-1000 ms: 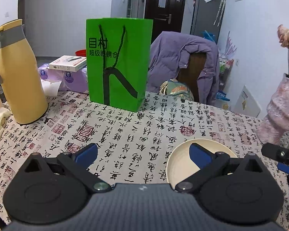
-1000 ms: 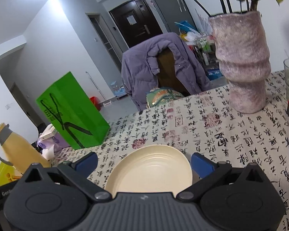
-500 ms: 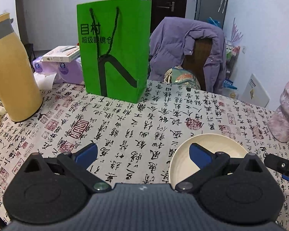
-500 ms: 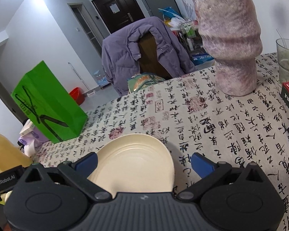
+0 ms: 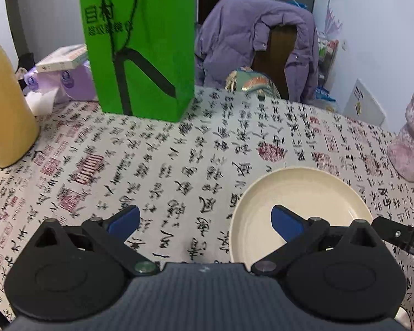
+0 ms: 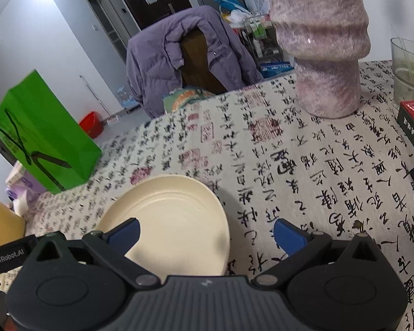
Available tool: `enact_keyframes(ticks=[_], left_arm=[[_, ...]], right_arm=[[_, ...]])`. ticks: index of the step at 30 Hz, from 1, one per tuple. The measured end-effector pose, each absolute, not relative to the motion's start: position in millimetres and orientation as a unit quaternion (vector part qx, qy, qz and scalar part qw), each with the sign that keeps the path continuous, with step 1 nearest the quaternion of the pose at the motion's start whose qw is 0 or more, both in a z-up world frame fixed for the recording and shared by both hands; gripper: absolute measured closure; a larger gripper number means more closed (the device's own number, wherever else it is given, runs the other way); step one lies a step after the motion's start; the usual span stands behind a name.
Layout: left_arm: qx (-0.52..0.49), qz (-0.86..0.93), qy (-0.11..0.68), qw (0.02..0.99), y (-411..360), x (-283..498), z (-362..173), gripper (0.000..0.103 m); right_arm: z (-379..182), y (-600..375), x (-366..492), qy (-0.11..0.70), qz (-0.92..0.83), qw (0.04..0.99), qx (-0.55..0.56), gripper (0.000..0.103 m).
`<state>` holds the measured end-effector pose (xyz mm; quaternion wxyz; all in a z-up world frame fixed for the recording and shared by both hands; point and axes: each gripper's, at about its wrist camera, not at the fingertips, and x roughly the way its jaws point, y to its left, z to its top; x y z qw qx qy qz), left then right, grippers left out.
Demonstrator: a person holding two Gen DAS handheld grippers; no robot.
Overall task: Organize plates and bowls
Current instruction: 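Bring both grippers to the rim of the cream plate by the pink vase, then close both grippers on the cream plate rim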
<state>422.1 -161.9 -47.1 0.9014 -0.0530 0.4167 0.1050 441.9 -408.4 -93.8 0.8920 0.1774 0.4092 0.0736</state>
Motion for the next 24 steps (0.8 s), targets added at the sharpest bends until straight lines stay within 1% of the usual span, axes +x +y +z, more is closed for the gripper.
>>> enact_keyframes(ticks=[5, 11, 14, 16, 19, 23, 24], left_arm=[[-0.046, 0.106, 0.428, 0.896, -169.0, 430.5, -57.5, 0.000], [-0.037, 0.111, 0.445, 0.888, -174.0, 442.6, -72.2, 0.000], [-0.038, 0.107, 0.459, 0.881, -175.5, 448.9, -81.2, 0.003], [-0.037, 0.106, 0.467, 0.877, -176.3, 452.3, -86.8, 0.008], [-0.037, 0.107, 0.476, 0.872, -175.5, 456.4, -93.1, 0.009], [-0.038, 0.099, 0.490, 0.865, -176.4, 460.5, -99.0, 0.015], [-0.037, 0.097, 0.493, 0.864, -177.3, 461.3, -100.6, 0.019]], right_arm=[[-103.0, -405.0, 447.2, 0.422, 0.068, 0.888, 0.169, 0.000], [-112.0, -403.9, 451.1, 0.434, 0.064, 0.883, 0.167, 0.003], [-115.8, -404.5, 452.7, 0.439, 0.063, 0.880, 0.168, 0.006], [-118.0, -404.2, 453.8, 0.442, 0.062, 0.879, 0.169, 0.008], [-123.0, -402.3, 457.1, 0.448, 0.061, 0.875, 0.170, 0.012], [-126.0, -398.9, 458.2, 0.450, 0.060, 0.876, 0.164, 0.013], [-126.2, -398.1, 458.2, 0.450, 0.059, 0.876, 0.162, 0.013]])
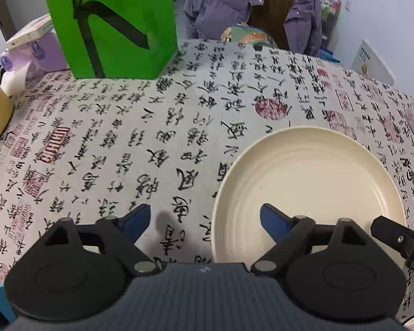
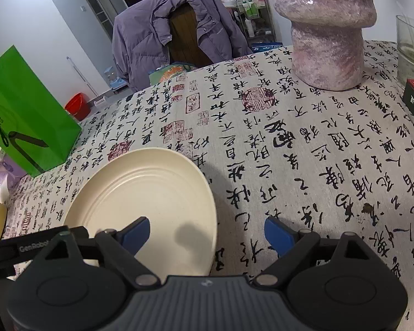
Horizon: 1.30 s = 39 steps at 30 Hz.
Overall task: Organize plates and bowls
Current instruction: 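Close both grippers on the cream plate rim, then lift the cream plate off the table with both grippers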
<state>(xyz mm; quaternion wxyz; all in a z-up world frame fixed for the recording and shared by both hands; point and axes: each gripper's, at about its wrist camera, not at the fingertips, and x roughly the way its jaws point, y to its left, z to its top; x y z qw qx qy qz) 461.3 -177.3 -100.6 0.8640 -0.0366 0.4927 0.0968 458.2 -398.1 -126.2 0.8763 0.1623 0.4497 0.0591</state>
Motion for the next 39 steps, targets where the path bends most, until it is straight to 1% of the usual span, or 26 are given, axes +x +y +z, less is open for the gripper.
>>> enact_keyframes(ticks=[1, 5, 8, 11, 13, 14, 16, 20, 24, 26, 33, 37, 39], left_arm=[[-0.034, 0.093, 0.496, 0.863, -178.7, 462.0, -102.2, 0.021], [-0.026, 0.085, 0.495, 0.864, -185.2, 463.3, -102.9, 0.021], [-0.017, 0.078, 0.490, 0.868, -190.6, 462.0, -101.8, 0.028], [-0.019, 0.070, 0.489, 0.869, -193.0, 462.2, -100.5, 0.036], [-0.015, 0.063, 0.487, 0.871, -195.8, 461.6, -99.5, 0.044], [-0.006, 0.062, 0.484, 0.873, -198.7, 461.0, -99.2, 0.045], [0.010, 0.057, 0.477, 0.877, -205.1, 459.5, -98.8, 0.055], [0.020, 0.053, 0.471, 0.880, -210.5, 458.4, -99.1, 0.056], [0.028, 0.056, 0.469, 0.881, -212.9, 457.6, -99.1, 0.063], [0.028, 0.058, 0.468, 0.881, -213.0, 457.5, -99.2, 0.063], [0.032, 0.060, 0.466, 0.882, -213.0, 456.9, -99.6, 0.064], [0.044, 0.067, 0.464, 0.882, -216.6, 456.0, -100.2, 0.067], [0.043, 0.070, 0.463, 0.882, -215.8, 455.9, -100.2, 0.070]], right_arm=[[-126.1, -397.8, 458.0, 0.449, 0.059, 0.877, 0.162, 0.013], [-125.6, -397.3, 457.2, 0.444, 0.057, 0.880, 0.157, 0.021], [-125.5, -398.2, 457.1, 0.441, 0.057, 0.881, 0.161, 0.025], [-125.7, -400.3, 456.1, 0.438, 0.057, 0.882, 0.167, 0.033], [-125.2, -400.6, 454.8, 0.436, 0.056, 0.883, 0.166, 0.036], [-125.0, -400.5, 454.2, 0.436, 0.057, 0.883, 0.166, 0.039], [-125.0, -399.6, 453.7, 0.436, 0.061, 0.882, 0.168, 0.040], [-124.9, -396.2, 454.2, 0.436, 0.065, 0.882, 0.166, 0.046], [-125.5, -390.7, 454.2, 0.437, 0.077, 0.881, 0.163, 0.053], [-125.0, -388.7, 453.2, 0.437, 0.075, 0.883, 0.157, 0.053], [-125.2, -389.1, 452.7, 0.434, 0.070, 0.885, 0.156, 0.059], [-125.3, -386.2, 451.7, 0.430, 0.065, 0.889, 0.143, 0.060], [-125.3, -385.5, 451.5, 0.428, 0.061, 0.891, 0.139, 0.064]])
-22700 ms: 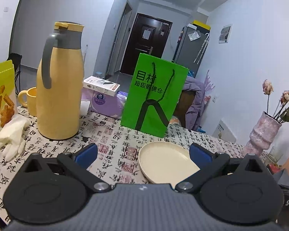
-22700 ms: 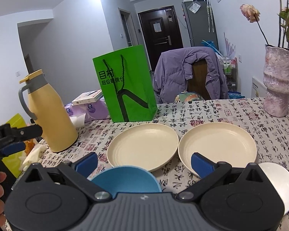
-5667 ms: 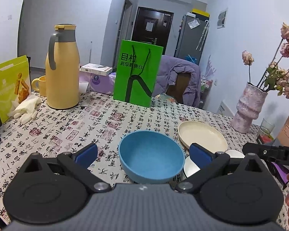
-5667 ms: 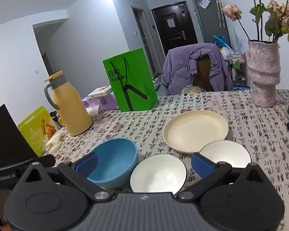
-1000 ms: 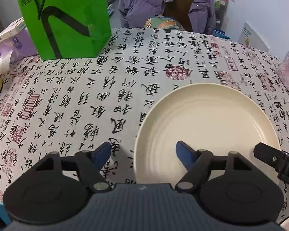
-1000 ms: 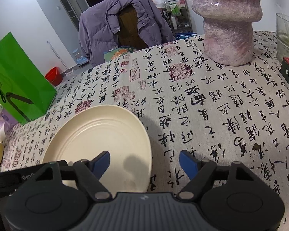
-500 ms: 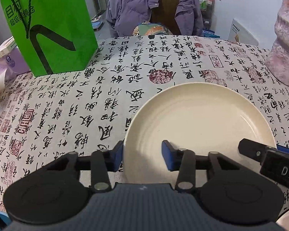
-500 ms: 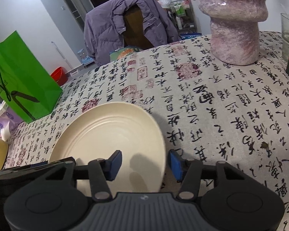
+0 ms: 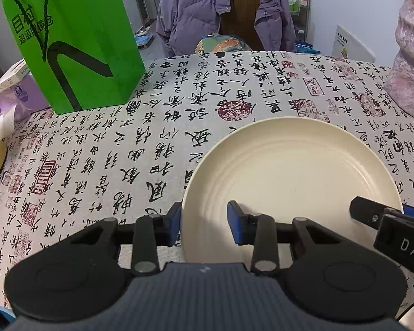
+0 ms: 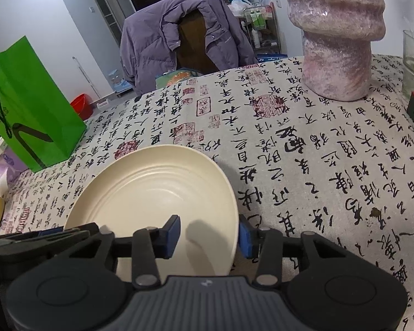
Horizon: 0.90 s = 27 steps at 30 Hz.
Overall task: Organize plates and bowls
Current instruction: 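Lift the cream plate off the table with both grippers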
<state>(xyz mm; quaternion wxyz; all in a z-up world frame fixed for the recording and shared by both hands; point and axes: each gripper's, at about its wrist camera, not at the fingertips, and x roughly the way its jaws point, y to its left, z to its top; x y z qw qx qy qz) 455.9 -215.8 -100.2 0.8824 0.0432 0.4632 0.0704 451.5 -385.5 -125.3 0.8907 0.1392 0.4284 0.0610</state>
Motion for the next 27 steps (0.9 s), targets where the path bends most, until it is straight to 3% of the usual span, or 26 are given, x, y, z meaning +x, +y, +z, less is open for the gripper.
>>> enact_keyframes(ticks=[12, 15, 27], left_arm=[[0.038, 0.086, 0.456, 0.885, -211.1, 453.7, -97.5, 0.071], [0.035, 0.092, 0.452, 0.887, -209.3, 452.1, -95.3, 0.075], [0.024, 0.100, 0.434, 0.895, -199.9, 446.7, -83.8, 0.078]], right_arm=[[-125.9, -387.7, 451.5, 0.425, 0.054, 0.892, 0.142, 0.080], [-125.0, -388.7, 450.6, 0.422, 0.055, 0.893, 0.145, 0.084], [-120.7, -390.9, 446.6, 0.407, 0.067, 0.898, 0.155, 0.091]])
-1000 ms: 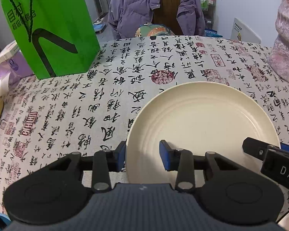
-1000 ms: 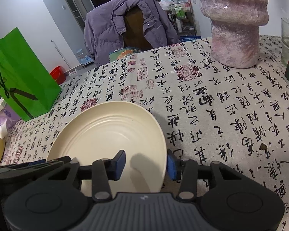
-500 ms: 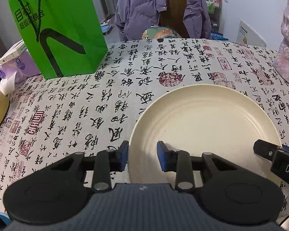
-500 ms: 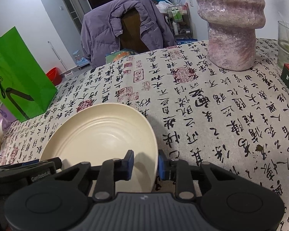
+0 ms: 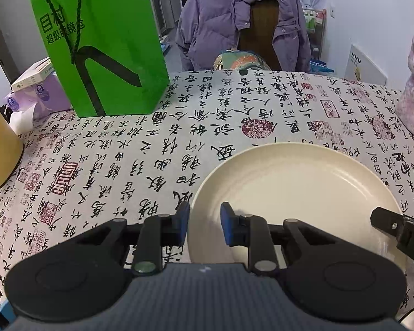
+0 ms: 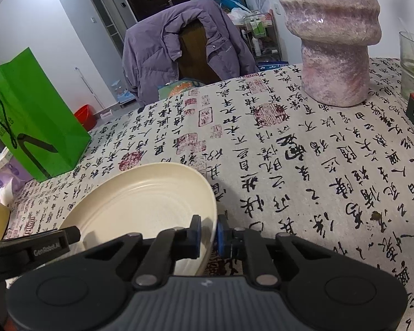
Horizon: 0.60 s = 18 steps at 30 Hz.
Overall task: Organize plates and bowls
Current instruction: 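Lift the cream plate off the table with both grippers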
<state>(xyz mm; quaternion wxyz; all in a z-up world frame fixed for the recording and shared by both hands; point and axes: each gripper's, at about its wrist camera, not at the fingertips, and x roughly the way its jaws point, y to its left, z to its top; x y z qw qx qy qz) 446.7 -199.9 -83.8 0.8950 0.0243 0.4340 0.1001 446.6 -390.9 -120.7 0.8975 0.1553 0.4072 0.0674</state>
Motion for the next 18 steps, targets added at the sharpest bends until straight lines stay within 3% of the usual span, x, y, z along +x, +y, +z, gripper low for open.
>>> enact_keyframes(ticks=[18], left_arm=[[0.019, 0.102, 0.425, 0.899, -194.7, 442.6, -77.8, 0.081]], right_arm=[[-114.5, -390.8, 441.6, 0.391, 0.078, 0.904, 0.157, 0.093]])
